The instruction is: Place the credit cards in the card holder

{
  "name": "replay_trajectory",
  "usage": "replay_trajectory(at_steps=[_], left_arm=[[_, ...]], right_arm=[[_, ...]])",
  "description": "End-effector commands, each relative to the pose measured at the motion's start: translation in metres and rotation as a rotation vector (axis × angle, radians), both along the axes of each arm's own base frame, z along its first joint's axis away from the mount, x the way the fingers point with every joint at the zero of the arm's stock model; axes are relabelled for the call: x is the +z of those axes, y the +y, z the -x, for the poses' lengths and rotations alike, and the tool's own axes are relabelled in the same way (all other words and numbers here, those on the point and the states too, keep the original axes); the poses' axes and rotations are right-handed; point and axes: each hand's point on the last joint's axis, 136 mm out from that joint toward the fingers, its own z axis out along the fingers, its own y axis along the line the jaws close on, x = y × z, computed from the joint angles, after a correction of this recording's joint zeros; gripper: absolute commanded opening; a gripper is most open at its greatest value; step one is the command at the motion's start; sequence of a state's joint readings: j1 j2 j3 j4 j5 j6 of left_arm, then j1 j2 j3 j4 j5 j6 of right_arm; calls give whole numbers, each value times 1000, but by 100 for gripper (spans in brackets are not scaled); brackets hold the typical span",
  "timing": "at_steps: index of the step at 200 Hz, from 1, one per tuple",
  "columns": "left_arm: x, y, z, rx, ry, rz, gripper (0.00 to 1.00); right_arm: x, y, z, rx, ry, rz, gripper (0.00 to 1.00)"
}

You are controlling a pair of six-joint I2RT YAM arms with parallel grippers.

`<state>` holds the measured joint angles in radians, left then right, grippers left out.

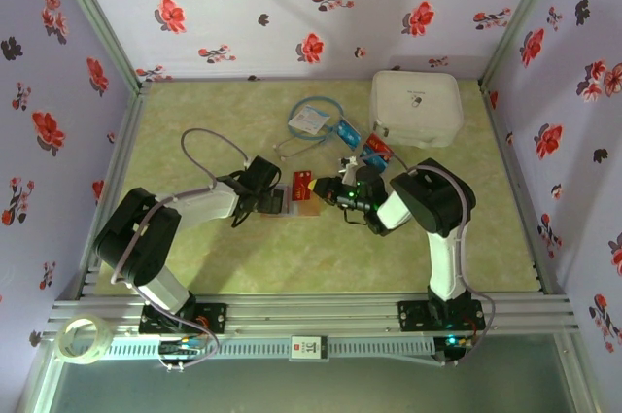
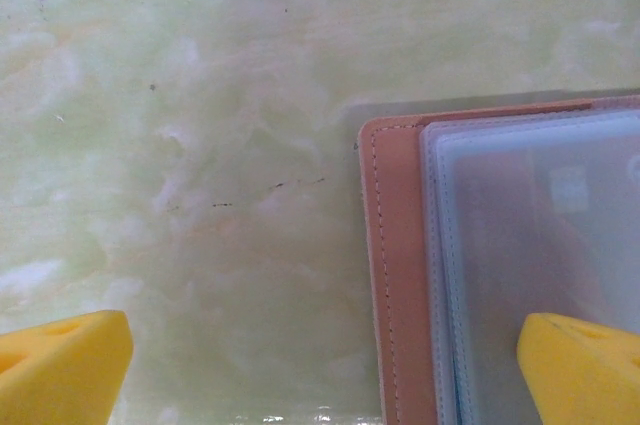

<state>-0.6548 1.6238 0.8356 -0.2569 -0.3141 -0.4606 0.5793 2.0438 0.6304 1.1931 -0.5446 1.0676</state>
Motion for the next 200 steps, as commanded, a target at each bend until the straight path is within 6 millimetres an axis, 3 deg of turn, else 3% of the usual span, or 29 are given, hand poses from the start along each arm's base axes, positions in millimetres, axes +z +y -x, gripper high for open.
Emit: replay_trajectory(at_steps=[1,200], left_arm=[[-16,19,16,12,52,-86,100],[-17,19,16,11,55,-88,100]], right_arm=[[4,6,-4,-5,-26,-15,0],[-17,16,16,32,22,24,0]])
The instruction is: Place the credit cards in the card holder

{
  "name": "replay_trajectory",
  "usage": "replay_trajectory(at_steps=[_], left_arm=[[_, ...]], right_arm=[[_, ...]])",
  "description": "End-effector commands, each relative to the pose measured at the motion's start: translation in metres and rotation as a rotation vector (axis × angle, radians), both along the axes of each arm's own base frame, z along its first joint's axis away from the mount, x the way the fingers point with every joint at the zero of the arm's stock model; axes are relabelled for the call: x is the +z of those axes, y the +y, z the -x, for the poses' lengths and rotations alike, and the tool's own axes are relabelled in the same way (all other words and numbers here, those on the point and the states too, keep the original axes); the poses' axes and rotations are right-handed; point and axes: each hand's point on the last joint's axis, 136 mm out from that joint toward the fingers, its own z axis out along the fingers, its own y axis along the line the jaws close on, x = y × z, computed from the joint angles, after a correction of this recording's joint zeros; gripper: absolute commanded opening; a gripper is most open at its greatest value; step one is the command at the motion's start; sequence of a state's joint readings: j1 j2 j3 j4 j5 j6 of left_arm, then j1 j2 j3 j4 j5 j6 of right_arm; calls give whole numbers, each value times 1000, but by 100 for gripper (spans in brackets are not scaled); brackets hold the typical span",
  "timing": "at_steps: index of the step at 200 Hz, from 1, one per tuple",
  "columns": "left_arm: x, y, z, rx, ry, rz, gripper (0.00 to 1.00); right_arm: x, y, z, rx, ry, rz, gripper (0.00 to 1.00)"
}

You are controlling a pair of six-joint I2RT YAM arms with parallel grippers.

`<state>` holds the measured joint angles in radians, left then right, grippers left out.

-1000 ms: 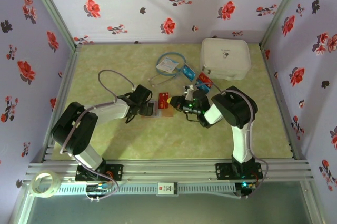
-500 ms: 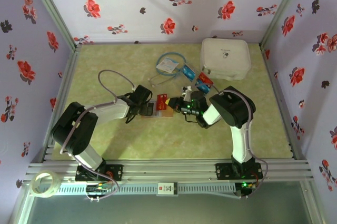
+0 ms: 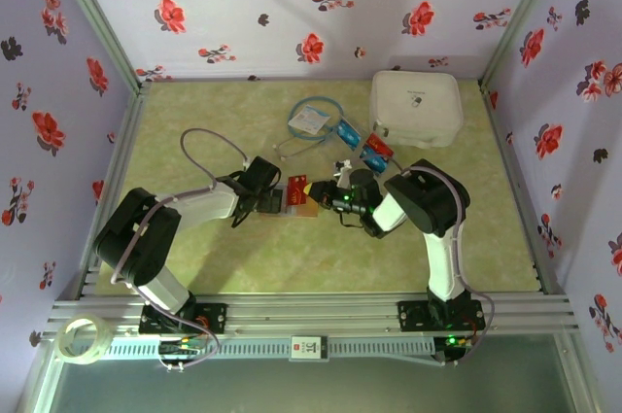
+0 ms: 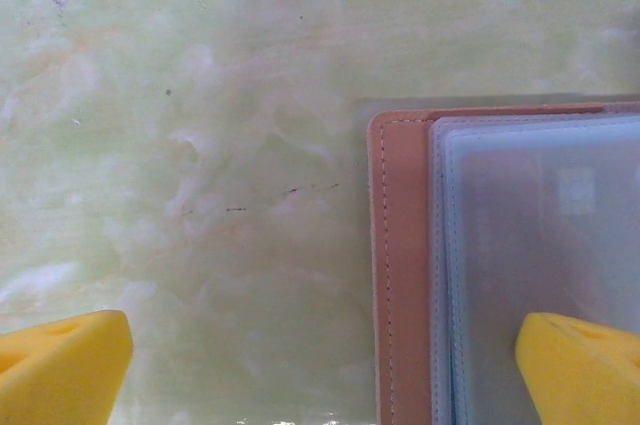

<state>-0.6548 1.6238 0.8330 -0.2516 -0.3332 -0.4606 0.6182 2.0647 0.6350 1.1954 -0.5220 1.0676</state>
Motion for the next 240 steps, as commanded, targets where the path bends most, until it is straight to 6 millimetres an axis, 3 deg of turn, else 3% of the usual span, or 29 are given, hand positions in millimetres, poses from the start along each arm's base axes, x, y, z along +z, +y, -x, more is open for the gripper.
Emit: replay_trajectory(at_steps=[1,89,240], left_arm=[[-18,17,18,3,69,-75,100],[-18,19,20,7,68,-79,100],[-21,23,22,11,67,-85,100]], right_arm=[[-9,5,7,14,14,10,0],[3,-4,4,-41,-2,-10,0],[21,-3,-4,-81,-57,-57,0]])
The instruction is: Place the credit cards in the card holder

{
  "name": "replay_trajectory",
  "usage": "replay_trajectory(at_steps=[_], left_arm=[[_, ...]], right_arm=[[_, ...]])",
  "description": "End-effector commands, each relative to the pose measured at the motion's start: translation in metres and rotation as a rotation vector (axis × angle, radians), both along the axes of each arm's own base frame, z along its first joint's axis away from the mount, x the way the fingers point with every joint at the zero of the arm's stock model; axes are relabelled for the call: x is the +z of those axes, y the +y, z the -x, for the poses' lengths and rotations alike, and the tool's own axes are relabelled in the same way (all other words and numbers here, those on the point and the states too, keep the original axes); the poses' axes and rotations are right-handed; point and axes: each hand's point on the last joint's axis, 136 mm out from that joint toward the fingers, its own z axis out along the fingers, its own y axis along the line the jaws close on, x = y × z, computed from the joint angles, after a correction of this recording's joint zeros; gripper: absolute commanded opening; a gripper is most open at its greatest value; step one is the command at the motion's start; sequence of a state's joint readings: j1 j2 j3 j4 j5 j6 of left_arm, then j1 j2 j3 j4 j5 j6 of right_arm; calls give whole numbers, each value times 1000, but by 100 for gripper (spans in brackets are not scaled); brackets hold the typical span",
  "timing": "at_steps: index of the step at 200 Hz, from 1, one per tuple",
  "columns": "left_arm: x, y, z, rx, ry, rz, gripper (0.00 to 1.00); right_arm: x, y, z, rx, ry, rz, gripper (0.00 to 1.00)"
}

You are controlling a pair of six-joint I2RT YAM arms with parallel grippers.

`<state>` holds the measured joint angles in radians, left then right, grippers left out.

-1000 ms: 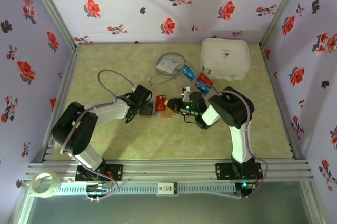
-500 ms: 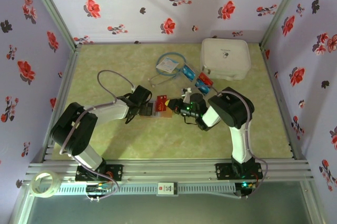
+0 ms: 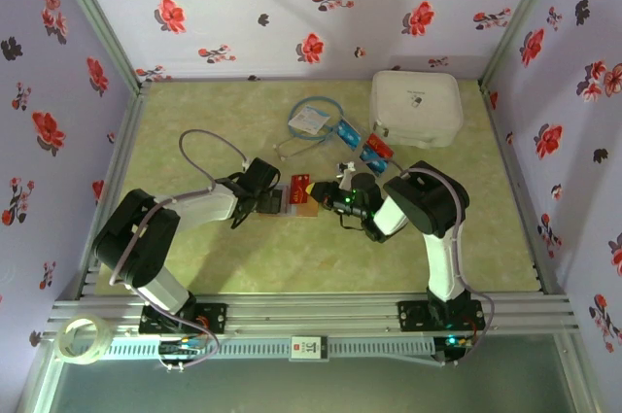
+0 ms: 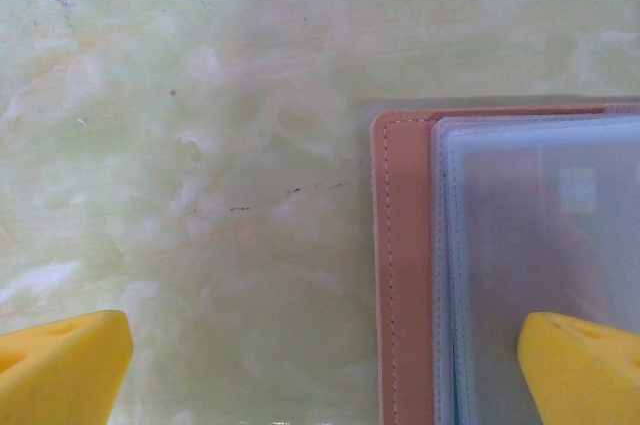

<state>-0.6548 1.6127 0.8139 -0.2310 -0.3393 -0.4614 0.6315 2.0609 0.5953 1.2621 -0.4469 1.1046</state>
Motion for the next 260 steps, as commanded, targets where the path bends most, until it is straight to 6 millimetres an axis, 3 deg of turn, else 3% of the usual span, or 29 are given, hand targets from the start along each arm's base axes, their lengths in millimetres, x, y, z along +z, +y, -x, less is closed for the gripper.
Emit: replay_trajectory(at_steps=[1,152,260], left_arm=[[-20,21,21,9,80,-88,100],[-22,22,22,9,82,-90,100],[-22,23,23,10,82,-89,100]], right_arm=[[19,3,-3,-13,-52,-42,0],[6,13,-1,9,-28,-18,0],[-10,4,2,-26,-11,31,0]])
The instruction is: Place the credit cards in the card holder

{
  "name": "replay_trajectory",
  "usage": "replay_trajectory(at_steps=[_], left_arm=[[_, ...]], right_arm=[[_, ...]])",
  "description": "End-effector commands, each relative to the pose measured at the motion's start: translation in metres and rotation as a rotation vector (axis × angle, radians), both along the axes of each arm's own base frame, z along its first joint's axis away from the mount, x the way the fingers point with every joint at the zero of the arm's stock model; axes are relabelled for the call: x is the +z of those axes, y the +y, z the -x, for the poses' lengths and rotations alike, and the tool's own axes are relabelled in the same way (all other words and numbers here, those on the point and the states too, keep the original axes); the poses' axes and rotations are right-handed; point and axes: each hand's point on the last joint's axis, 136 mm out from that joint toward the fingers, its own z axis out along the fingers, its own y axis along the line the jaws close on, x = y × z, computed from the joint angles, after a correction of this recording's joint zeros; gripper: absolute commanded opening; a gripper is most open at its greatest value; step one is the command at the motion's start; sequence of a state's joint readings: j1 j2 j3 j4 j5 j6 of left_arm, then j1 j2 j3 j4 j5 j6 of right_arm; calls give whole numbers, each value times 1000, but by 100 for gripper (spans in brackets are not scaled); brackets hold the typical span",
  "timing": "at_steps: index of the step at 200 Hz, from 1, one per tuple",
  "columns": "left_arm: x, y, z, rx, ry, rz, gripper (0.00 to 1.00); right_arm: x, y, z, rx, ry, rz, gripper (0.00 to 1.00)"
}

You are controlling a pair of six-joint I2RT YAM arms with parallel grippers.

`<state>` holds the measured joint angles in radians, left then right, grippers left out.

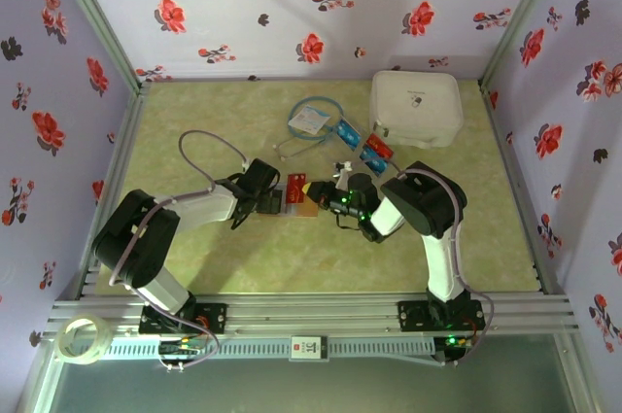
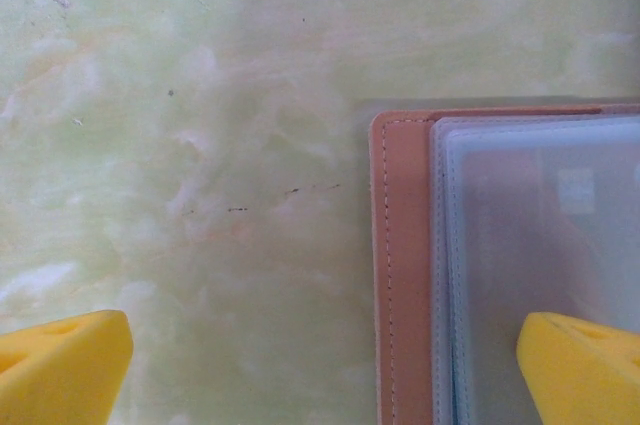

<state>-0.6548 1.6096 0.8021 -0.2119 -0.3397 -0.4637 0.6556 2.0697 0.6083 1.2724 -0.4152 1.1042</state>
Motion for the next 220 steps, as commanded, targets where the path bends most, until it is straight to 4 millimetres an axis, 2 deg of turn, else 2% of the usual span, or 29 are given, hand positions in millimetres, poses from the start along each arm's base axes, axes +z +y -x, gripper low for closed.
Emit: replay_trajectory(at_steps=[1,128,177,220], left_arm=[[-22,23,23,8,91,-97,100],[-22,23,23,8,89,-95,100],[-21,22,23,7,87,-94,100],[-20,23,22,6,85,-95,100]], right_arm=[[-12,-3,2,-20,7,33,0],[-16,8,8,19,25,24,0],[-17,7,10,18,27,29,0],[-23,-2,12,-17,33,55,0]])
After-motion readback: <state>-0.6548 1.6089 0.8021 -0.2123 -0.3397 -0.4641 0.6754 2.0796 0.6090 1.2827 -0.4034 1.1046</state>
